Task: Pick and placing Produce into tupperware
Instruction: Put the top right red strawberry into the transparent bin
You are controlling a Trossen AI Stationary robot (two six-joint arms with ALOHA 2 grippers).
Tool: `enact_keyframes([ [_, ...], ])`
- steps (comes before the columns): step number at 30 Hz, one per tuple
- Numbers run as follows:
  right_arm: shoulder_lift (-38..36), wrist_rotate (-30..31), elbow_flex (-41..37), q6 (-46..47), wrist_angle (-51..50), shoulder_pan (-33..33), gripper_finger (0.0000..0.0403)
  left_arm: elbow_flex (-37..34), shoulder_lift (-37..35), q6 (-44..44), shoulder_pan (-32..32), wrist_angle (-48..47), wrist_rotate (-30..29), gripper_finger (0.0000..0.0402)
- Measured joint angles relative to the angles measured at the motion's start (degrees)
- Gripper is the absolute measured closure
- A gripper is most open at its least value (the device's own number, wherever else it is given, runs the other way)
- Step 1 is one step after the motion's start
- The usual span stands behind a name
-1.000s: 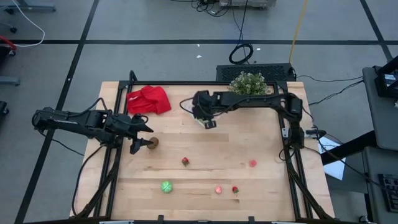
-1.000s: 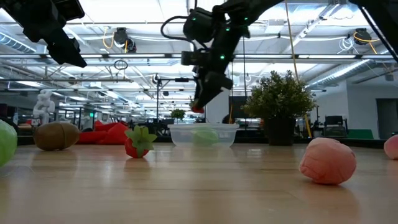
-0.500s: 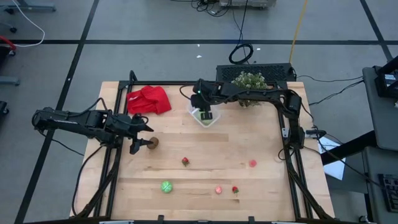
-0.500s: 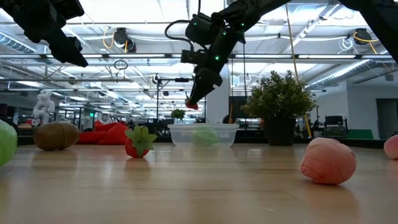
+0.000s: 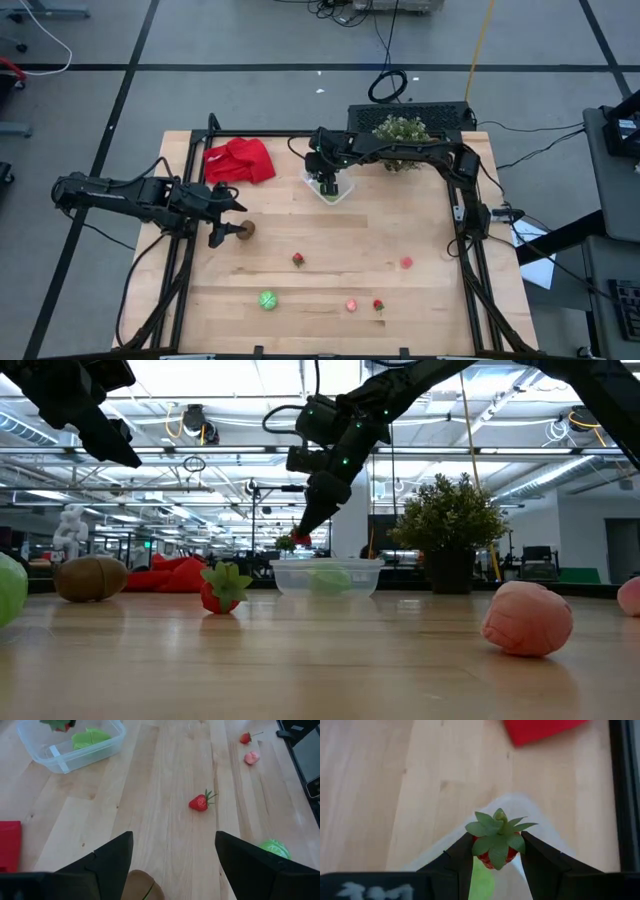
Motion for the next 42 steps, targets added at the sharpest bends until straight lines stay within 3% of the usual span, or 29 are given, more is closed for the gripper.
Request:
enact_keyframes([
  [42, 2.0, -3.0, 0.0, 3.3, -0.1, -2.4, 0.0270, 0.0, 0.0, -0.6, 0.0, 0.0, 0.0, 0.0117],
])
